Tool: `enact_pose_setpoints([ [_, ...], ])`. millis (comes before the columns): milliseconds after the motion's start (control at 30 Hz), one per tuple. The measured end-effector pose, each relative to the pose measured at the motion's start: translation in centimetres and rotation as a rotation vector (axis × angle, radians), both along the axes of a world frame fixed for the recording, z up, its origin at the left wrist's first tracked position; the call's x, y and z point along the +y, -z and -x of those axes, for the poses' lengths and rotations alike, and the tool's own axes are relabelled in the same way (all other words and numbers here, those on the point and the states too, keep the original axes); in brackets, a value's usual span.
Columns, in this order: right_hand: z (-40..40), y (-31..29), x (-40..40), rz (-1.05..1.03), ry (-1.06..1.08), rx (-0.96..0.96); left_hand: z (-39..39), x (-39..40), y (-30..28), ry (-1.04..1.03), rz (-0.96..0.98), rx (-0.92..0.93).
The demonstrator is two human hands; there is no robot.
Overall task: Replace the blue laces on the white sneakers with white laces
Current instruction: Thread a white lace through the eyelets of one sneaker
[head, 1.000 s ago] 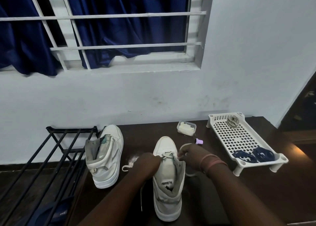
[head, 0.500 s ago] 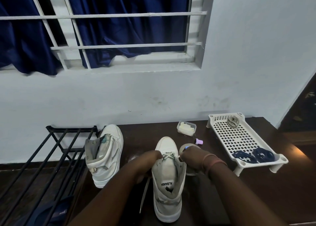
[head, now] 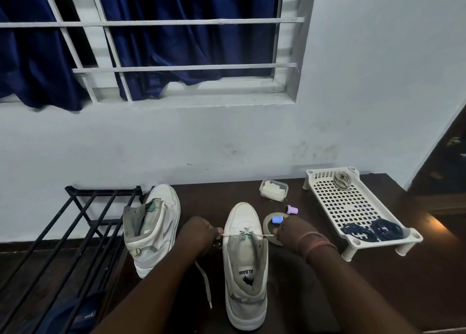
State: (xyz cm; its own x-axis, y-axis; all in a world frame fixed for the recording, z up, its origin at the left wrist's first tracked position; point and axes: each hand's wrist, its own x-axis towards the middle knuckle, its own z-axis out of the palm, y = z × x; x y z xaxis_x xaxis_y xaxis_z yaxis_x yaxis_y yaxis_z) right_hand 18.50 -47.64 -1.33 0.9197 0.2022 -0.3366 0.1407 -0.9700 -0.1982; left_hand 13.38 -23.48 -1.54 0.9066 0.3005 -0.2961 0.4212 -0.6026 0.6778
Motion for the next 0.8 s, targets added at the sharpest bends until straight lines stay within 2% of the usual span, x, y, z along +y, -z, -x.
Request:
enact_pose_setpoints([
  [67,0.0,0.1,0.3,0.001,0.03,-0.056,0.1,0.1,-0.1,0.005,-0.089,0.004],
  [167,0.8,-0.8,0.8,-0.027,0.076,-0.136,0.2,-0.3,-0.2,-0.027,-0.125,0.015],
  [300,1.1,-1.3,1.3,-0.136,0.188,-0.002,0.5,-1.1,0.1,0.0,-0.158,0.0],
  [400,1.6,-2.5,1.4,-0.243,0.162,-0.012,0.9,-1.6,-0.3,0.033,-0.187,0.013],
  [467,2.1,-3.7,1.7,-0.285,0.175,-0.005,1.0,-2.2,-1.0,-0.008,-0.233,-0.068],
  [533,2.1,-4.8,1.8,-0.292,0.201,-0.06,1.3,-3.4,-2.2,-0.002,-0.176,-0.168],
  [600,1.8,-5.6,2.3,-0.297,0.237,-0.17,1.8,-4.6,-3.2,0.043,-0.085,-0.131],
  [700,2.4,-6.6,3.1,-0.373,0.168,-0.194,2.3,-5.0,-3.4,0.101,-0.066,-0.055],
  [800,3.2,-6.3,4.4,-0.689,0.108,-0.123,2.4,-4.3,-2.8,0.047,0.07,0.012],
])
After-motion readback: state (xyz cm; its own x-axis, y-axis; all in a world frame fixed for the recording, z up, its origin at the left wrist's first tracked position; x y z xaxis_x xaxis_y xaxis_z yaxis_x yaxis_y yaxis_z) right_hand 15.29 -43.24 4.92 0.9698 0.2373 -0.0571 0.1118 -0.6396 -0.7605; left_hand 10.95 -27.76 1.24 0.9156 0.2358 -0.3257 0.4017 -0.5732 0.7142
